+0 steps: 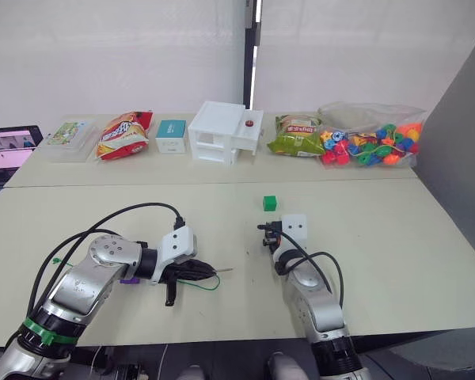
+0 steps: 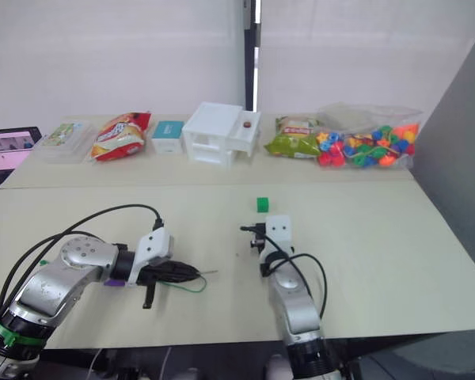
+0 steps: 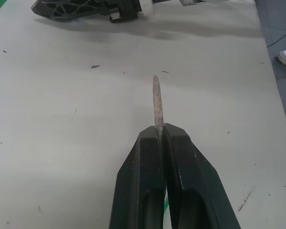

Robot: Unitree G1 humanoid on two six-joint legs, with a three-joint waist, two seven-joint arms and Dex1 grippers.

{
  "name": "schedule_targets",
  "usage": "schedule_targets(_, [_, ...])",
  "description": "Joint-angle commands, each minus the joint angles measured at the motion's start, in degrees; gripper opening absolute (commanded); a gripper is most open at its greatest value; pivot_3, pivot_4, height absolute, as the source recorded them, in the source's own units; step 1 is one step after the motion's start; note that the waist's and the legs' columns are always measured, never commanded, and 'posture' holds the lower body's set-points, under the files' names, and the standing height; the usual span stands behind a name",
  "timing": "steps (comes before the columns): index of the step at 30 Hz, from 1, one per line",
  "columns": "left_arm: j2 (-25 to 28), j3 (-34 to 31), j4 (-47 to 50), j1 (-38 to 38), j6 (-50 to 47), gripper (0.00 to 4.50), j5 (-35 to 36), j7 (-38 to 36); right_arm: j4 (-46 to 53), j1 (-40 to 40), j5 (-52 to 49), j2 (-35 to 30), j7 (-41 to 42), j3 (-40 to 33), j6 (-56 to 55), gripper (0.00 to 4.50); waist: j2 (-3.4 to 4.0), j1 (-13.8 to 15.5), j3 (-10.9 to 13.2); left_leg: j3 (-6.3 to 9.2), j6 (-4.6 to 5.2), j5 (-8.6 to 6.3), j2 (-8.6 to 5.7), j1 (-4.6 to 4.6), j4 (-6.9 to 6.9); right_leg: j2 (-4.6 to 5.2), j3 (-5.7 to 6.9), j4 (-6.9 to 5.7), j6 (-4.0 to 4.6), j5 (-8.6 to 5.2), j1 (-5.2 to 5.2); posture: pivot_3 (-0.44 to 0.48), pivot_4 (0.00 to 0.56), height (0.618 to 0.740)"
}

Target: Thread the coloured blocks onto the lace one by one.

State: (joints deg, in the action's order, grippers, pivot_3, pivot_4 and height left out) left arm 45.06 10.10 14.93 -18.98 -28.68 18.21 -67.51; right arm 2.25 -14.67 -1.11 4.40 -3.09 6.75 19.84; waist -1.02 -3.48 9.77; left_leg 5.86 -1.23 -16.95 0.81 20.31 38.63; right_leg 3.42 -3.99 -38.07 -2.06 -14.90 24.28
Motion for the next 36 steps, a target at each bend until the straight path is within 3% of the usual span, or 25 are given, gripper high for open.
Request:
schedule_targets(1, [-0.1,-0.4,0.8,-0.1,1.0,0.0,0.4,0.0,6.1,2.7,-0.8,1.6,1.1,2.1,1.3,1.21,0.0,-0.1,0.0,0.0,0.0,0.0,0.0,0.0,0.0,0.0,0.0,0.0,0.0,0.0,0.0,0.0,0.15,0.74])
schedule_targets(9, [0.2,-0.1,0.8,0.0,1.2,0.0,0.5,-0.8,29.1,18.9,-1.0,-4.6,6.1,11.7,13.0,1.21,0.01,-0.1,0.0,0.01,0.01,-0.01,-0.01,0.03,-0.04,0.02,0.01,0.06,-0.01,0.0,-0.01,0.0,0.15,0.74])
schedule_targets(18, [1.0,0.1,1.3,0.2,1.0,0.0,0.5,-2.3,27.6,23.2,-0.6,-3.4,5.1,14.6,14.7,1.21,0.0,-0.3,0.0,0.0,0.01,-0.01,0.03,-0.05,-0.02,-0.04,0.01,0.08,-0.02,-0.03,-0.07,0.0,0.15,0.74])
schedule_targets(20, [1.1,0.1,1.2,0.0,1.0,0.0,0.3,-2.4,28.0,23.3,0.2,-3.5,5.0,14.6,13.0,2.25,0.0,-0.3,0.0,0.01,0.01,-0.01,0.02,-0.05,-0.03,-0.03,0.01,0.08,-0.01,-0.02,-0.07,0.0,0.15,0.74])
schedule_targets(26, [0.8,0.5,0.9,-0.3,0.9,0.0,0.2,-2.5,31.9,22.0,0.1,-5.1,6.6,13.3,10.0,4.3,0.0,-0.2,0.0,0.01,0.01,-0.01,0.01,-0.02,-0.02,-0.01,0.01,0.09,-0.01,-0.02,-0.06,0.0,0.15,0.74])
schedule_targets(27, [0.7,0.6,0.8,-0.3,1.1,0.0,0.1,-2.4,33.1,21.5,0.0,-5.8,7.2,13.0,10.1,4.48,0.0,-0.2,0.0,0.0,0.01,-0.01,0.01,-0.02,-0.02,-0.01,0.01,0.08,-0.01,-0.02,-0.06,0.0,0.15,0.74])
schedule_targets(34, [-0.4,1.2,-0.3,-0.2,2.3,0.0,-0.4,-1.7,41.5,16.2,-8.0,-16.7,20.4,8.2,15.5,4.48,-0.01,-0.1,0.0,0.02,0.01,-0.01,0.01,-0.02,0.0,-0.02,0.02,0.08,-0.01,-0.02,-0.08,0.0,0.15,0.74])
schedule_targets(36, [-0.7,1.4,-0.8,-0.6,2.5,0.0,-0.5,-1.7,42.8,13.6,-15.2,-23.6,29.8,5.2,18.6,4.48,-0.02,-0.1,0.0,0.02,0.01,-0.01,0.01,-0.02,0.02,-0.02,0.03,0.08,-0.01,-0.02,-0.11,0.0,0.15,0.74])
